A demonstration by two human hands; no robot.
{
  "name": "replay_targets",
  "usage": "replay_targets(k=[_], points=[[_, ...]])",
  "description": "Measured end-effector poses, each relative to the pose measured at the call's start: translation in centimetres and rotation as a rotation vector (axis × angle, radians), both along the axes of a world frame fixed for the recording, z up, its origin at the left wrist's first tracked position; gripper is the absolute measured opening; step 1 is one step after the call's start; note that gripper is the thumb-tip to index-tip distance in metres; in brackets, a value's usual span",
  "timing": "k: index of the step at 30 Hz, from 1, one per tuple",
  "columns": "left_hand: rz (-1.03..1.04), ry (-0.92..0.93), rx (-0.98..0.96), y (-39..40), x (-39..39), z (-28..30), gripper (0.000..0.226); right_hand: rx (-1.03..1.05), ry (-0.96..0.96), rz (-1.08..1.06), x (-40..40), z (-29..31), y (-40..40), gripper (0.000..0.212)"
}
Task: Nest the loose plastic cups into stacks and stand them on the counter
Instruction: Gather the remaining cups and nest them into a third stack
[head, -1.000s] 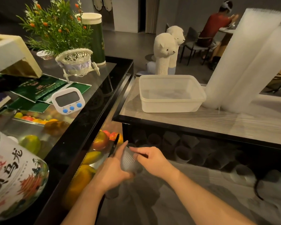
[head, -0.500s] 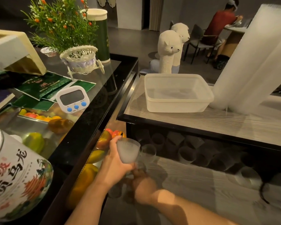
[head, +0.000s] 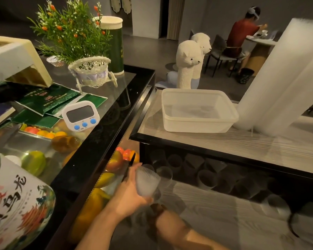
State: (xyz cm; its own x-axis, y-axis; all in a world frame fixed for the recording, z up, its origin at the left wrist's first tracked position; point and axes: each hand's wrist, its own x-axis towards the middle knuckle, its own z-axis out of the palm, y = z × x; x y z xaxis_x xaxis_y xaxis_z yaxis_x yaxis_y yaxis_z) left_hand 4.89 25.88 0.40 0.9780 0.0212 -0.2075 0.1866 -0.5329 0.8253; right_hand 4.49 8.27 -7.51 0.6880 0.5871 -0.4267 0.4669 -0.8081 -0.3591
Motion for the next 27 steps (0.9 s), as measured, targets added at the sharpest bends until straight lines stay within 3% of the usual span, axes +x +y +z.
replay_targets(k=[2,4,7,10,13,18,27], points=[[-0.009,0.008,-0.015,-0.1,0.0,0.1,0.123,0.075,0.025,-0.109,0.6,0.7,-1.7,0.028],[-0.010,0.013,-0.026,-0.2,0.0,0.2,0.126,0.243,0.018,-0.403,1.4,1.7,-3.6,0.008],[-0.031,0.043,-0.039,-0.4,0.0,0.3,0.129,0.471,0.019,-0.755,3.0,2.9,-6.3,0.021],[-0.106,0.105,-0.039,-0.6,0.0,0.4,0.132,0.847,-0.012,-0.937,3.8,6.5,-7.0,0.009],[-0.172,0.114,-0.008,-0.5,-0.1,0.5,0.133,1.088,0.122,-0.933,4.4,9.9,-6.1,0.010],[-0.205,0.101,-0.019,-0.4,-0.3,0.9,0.133,0.966,0.119,-0.748,4.6,11.4,-4.5,0.007],[-0.204,0.031,-0.027,-0.9,-0.7,1.5,0.120,0.807,0.087,-0.621,4.4,10.8,-3.2,0.031]])
